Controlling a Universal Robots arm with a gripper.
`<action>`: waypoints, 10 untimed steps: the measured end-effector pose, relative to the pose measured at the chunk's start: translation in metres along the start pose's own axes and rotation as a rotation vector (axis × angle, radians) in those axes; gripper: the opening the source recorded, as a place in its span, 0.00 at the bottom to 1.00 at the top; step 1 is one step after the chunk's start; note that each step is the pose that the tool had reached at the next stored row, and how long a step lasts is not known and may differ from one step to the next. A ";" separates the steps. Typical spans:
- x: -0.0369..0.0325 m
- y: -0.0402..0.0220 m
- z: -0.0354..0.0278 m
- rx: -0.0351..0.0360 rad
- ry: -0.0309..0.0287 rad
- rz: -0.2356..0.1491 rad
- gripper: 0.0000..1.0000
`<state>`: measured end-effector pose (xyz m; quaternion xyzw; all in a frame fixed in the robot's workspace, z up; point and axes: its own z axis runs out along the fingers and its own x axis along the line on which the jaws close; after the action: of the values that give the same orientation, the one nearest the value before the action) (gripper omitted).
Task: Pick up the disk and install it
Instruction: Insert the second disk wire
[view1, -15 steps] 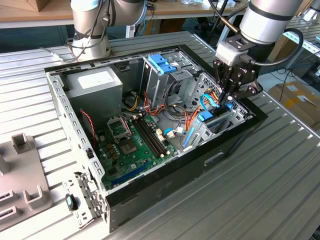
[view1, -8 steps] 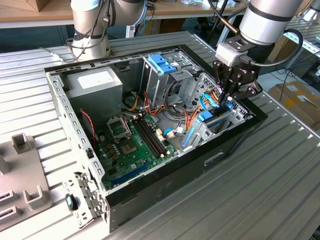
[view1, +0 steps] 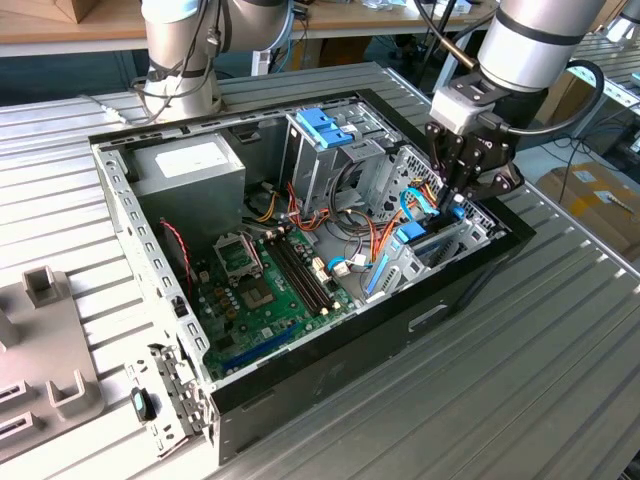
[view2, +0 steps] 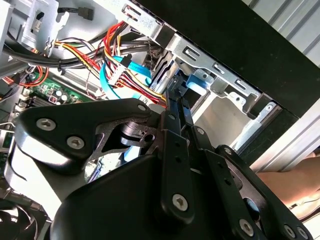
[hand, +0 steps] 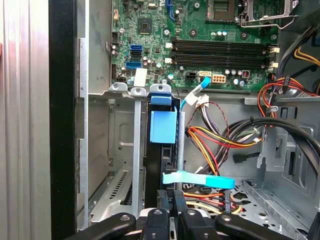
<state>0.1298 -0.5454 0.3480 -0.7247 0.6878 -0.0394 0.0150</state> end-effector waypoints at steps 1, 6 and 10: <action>0.0000 0.0000 0.0003 0.0000 0.0001 0.000 0.16; 0.0001 0.0001 0.0011 0.0001 0.0000 0.000 0.16; 0.0001 0.0002 0.0026 0.0000 0.0002 0.000 0.16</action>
<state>0.1298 -0.5456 0.3455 -0.7247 0.6878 -0.0394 0.0150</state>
